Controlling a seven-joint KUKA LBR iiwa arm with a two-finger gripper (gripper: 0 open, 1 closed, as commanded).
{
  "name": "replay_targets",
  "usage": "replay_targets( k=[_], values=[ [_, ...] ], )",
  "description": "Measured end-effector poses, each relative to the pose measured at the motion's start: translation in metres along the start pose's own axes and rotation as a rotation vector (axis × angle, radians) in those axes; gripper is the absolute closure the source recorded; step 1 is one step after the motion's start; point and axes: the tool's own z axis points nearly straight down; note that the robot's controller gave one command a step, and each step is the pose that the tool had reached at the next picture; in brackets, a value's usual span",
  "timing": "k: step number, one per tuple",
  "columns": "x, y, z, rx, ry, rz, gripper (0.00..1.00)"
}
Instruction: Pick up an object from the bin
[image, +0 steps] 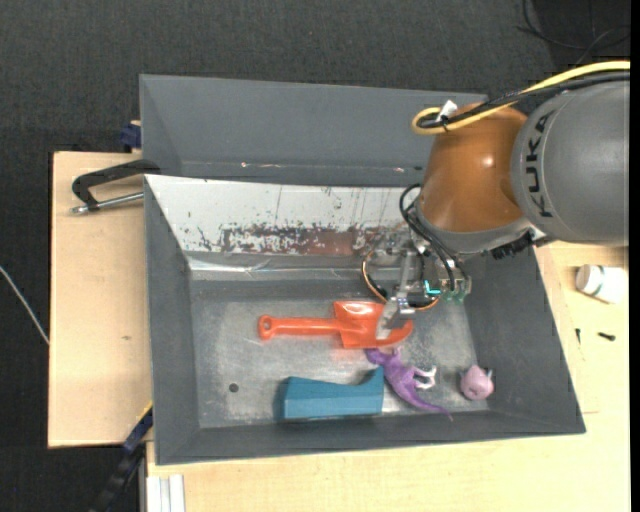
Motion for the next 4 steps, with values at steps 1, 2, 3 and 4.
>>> replay_targets(
  k=[1,2,3,4],
  values=[
    [-0.002,0.0,-0.004,0.0,-0.008,0.0,0.0],
    [0.013,0.012,0.043,-0.001,-0.01,0.104,0.0],
    [0.015,0.015,0.005,-0.001,-0.009,0.157,0.0],
    [0.021,0.021,0.007,-0.002,-0.01,0.284,0.0]
  ],
)
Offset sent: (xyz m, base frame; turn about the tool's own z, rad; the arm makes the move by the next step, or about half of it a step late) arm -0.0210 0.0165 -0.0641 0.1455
